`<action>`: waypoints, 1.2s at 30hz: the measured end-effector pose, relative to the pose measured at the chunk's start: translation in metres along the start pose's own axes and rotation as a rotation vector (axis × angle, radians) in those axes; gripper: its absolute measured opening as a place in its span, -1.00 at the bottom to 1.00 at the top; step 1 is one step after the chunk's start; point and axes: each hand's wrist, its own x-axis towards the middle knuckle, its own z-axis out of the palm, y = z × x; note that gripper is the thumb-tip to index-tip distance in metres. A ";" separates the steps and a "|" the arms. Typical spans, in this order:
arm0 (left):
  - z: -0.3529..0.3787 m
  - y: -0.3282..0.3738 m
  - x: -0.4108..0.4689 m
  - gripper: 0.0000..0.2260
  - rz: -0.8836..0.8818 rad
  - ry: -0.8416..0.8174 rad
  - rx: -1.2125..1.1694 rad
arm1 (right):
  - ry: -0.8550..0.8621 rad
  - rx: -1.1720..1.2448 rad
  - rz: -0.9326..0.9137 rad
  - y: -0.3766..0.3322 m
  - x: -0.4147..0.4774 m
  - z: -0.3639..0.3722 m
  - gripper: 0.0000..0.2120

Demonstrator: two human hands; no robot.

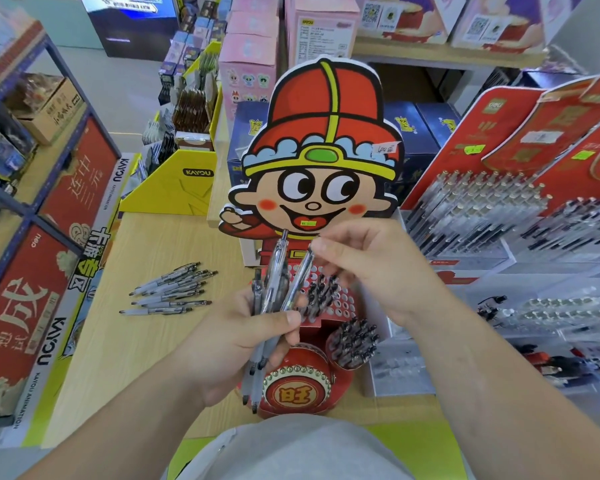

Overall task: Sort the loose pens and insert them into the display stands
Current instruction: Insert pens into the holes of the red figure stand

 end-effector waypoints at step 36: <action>-0.035 -0.018 0.017 -0.71 -0.046 0.308 -0.235 | 0.172 -0.502 -0.104 0.052 0.016 0.007 -0.96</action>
